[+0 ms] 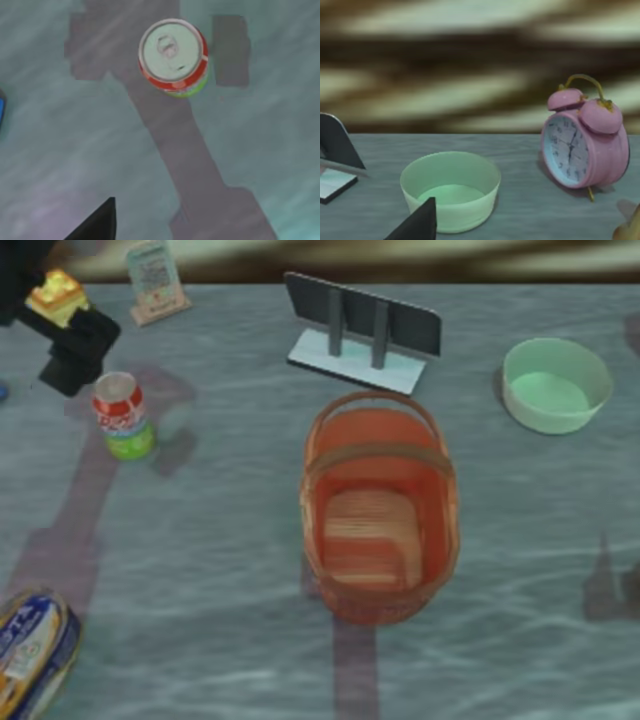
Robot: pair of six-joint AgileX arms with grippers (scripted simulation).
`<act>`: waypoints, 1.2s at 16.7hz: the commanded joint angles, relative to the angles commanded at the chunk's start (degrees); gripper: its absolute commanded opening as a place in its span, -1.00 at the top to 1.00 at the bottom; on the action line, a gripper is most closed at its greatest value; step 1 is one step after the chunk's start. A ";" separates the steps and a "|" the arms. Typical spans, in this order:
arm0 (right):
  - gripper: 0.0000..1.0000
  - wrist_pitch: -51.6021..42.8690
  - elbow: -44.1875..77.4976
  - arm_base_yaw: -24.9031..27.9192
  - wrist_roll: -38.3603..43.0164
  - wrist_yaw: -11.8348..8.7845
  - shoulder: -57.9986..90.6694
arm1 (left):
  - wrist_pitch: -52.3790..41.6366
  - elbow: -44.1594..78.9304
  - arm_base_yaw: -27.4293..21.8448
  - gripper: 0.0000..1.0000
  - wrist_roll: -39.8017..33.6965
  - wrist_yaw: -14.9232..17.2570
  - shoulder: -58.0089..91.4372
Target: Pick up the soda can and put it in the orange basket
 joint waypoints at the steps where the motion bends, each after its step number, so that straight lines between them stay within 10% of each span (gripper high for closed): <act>1: -1.00 0.00 0.00 0.00 0.00 0.00 0.00 | -3.02 5.49 -0.03 -1.00 1.59 -0.21 6.06; 10: -1.00 0.00 0.00 0.00 0.00 0.00 0.00 | -20.01 41.81 0.71 -1.00 11.73 -2.42 44.81; 20: -1.00 0.00 0.00 0.00 0.00 0.00 0.00 | -20.16 43.89 0.73 -1.00 12.45 -2.71 47.96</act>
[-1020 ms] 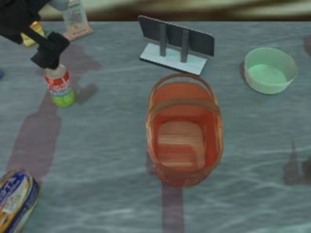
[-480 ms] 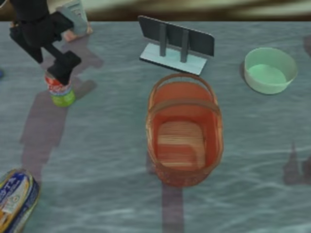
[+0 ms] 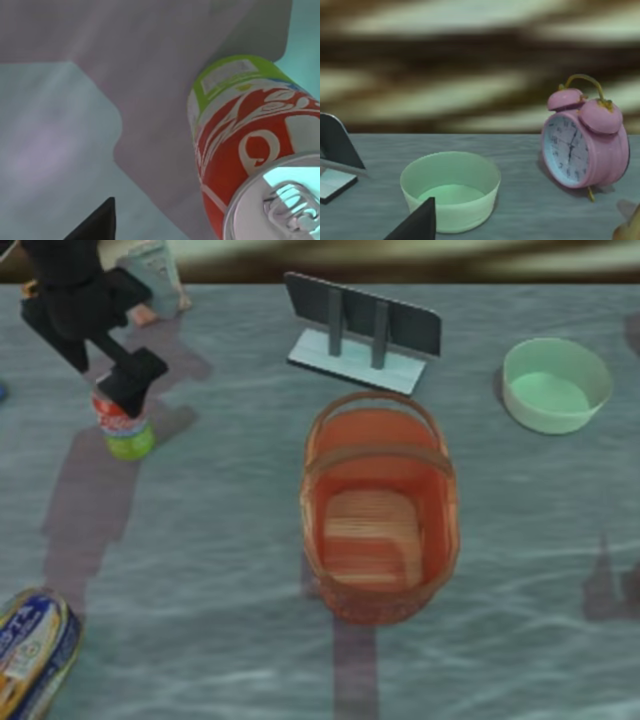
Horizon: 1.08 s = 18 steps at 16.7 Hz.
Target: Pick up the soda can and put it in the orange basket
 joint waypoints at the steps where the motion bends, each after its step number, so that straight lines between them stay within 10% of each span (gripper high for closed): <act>1: -1.00 0.00 0.00 0.00 0.00 0.00 0.00 | 1.39 -1.42 0.03 -1.00 0.02 0.00 -0.05; 10: -1.00 0.00 0.00 0.00 0.00 0.00 0.00 | 10.35 -10.46 0.22 -1.00 0.24 0.00 -0.05; 18: -1.00 0.00 0.00 0.00 0.00 0.00 0.00 | 10.35 -10.46 0.22 0.21 0.24 0.00 -0.05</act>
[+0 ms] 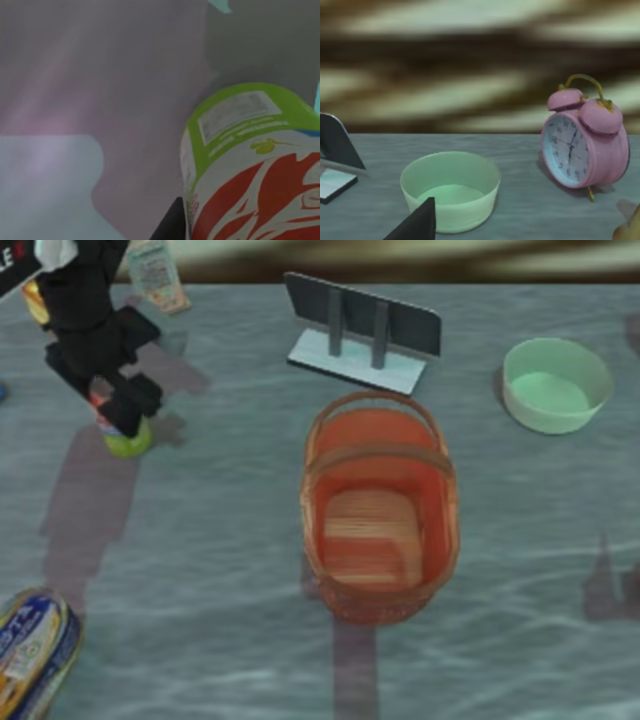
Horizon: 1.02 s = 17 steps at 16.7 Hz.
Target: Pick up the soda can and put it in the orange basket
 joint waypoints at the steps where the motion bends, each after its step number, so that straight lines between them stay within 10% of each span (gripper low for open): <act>1: -1.00 0.00 0.00 0.00 0.00 0.00 0.00 | 0.00 0.00 0.00 0.36 0.00 0.00 0.00; 6: -1.00 0.00 0.00 0.00 0.00 0.00 0.00 | 0.00 0.00 0.00 1.00 0.00 0.00 0.00; 17: -1.00 0.00 0.00 0.00 0.00 0.00 0.00 | 1.76 -1.09 -0.37 1.00 -0.58 1.21 -0.25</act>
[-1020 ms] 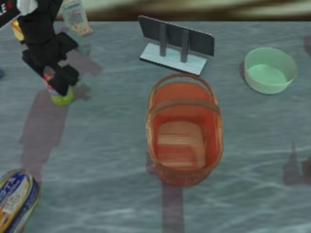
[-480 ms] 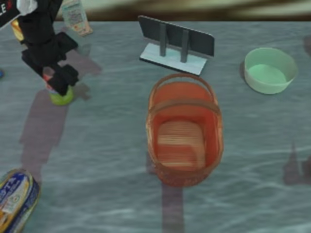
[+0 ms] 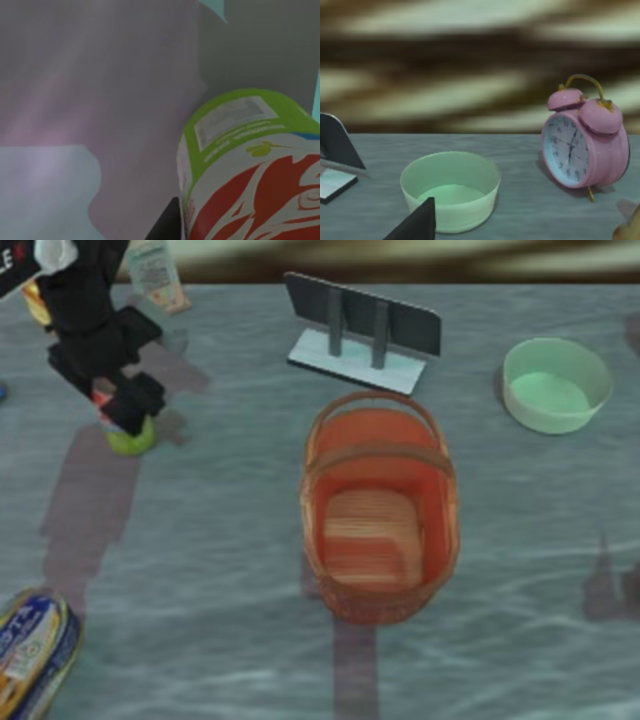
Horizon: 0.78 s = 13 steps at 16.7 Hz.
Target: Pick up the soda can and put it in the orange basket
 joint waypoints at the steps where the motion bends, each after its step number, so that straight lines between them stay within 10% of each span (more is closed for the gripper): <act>1: -1.00 0.00 0.00 0.00 0.00 0.00 0.00 | 1.80 -1.09 -0.23 1.00 -0.66 1.25 -0.26; 6: -1.00 0.00 0.00 0.00 0.00 0.00 0.00 | 19.80 -10.54 -2.50 1.00 -6.68 12.80 -3.32; 13: -1.00 0.00 0.00 0.00 0.00 0.00 0.00 | 60.57 -29.27 -7.01 1.00 -20.09 37.75 -12.47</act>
